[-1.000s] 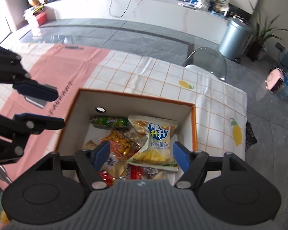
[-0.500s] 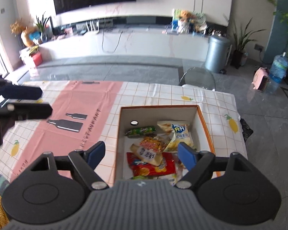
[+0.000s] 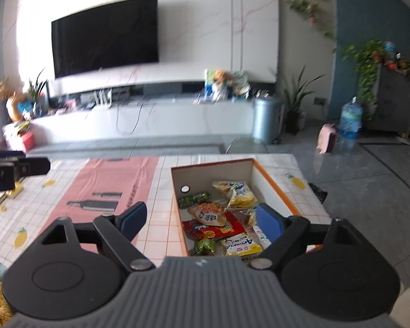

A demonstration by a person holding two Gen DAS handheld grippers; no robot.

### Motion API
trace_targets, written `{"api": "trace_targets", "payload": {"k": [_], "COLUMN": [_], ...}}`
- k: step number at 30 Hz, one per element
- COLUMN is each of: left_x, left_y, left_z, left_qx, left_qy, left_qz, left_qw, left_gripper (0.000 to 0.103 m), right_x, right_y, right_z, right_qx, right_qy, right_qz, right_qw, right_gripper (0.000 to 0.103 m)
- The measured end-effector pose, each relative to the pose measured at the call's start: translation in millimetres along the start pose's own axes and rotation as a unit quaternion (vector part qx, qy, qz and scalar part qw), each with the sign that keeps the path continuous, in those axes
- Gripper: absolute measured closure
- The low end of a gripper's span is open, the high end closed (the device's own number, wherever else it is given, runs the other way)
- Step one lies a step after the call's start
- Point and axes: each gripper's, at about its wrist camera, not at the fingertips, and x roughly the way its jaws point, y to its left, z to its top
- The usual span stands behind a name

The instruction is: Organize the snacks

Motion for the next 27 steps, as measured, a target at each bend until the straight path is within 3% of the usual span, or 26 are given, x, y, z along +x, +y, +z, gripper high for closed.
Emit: {"api": "trace_targets", "payload": {"k": [8, 16, 27], "left_x": [-13.2, -10.7, 13.0], "left_y": [6.1, 19.4, 15.6], "left_z": [-35.1, -58.2, -77.1], "left_qx": [-0.009, -0.035, -0.039], "left_qy": [0.009, 0.032, 0.093], "left_qz": [0.048, 0.051, 0.050], "left_qw": [0.9987, 0.9976, 0.9936], "left_gripper": [0.025, 0.020, 0.020], "right_x": [-18.1, -4.7, 25.3], "right_y": [31.5, 50.1, 47.8], "right_z": [-35.3, -55.4, -71.6], "right_qx": [-0.021, -0.027, -0.016], "right_qy": [-0.034, -0.002, 0.041], "right_qz": [-0.014, 0.001, -0.005], "right_qw": [0.999, 1.000, 0.999], "right_gripper": [0.016, 0.016, 0.016]}}
